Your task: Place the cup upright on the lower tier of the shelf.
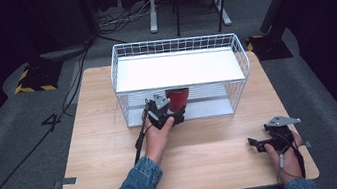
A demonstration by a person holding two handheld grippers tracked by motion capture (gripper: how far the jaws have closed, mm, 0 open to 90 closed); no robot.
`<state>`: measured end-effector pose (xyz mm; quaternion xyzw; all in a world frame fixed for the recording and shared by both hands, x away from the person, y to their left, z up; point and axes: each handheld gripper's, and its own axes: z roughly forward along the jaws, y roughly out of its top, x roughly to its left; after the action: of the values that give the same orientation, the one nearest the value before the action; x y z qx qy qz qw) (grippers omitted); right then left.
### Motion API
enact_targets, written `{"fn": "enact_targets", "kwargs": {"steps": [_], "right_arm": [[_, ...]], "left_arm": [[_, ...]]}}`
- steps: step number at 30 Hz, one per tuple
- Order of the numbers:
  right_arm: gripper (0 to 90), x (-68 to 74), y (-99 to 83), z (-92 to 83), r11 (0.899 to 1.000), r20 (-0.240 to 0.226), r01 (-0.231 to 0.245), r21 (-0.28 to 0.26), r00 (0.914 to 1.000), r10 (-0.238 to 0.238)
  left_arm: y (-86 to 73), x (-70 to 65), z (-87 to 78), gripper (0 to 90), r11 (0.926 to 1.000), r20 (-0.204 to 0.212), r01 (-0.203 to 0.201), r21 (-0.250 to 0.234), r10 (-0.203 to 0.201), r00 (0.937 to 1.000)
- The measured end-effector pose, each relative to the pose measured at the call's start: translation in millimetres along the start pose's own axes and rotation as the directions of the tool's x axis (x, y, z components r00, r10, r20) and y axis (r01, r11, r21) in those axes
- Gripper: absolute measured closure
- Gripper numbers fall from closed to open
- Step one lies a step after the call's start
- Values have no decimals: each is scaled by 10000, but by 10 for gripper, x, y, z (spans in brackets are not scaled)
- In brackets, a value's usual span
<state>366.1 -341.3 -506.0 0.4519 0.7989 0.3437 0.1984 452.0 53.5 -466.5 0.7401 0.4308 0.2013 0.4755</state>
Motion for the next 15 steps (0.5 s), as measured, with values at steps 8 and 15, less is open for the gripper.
{"fn": "enact_targets", "kwargs": {"steps": [8, 15], "right_arm": [[79, 0, 0, 0, 10000, 1, -2, 0, 10000, 2], [79, 0, 1, 0, 10000, -1, -4, 2, 10000, 4]], "left_arm": [[35, -52, -336, 150, 9997, 147, -192, -130, 194, 9997], [-4, -62, -598, 149, 9992, 177, -282, -272, 287, 9994]]}}
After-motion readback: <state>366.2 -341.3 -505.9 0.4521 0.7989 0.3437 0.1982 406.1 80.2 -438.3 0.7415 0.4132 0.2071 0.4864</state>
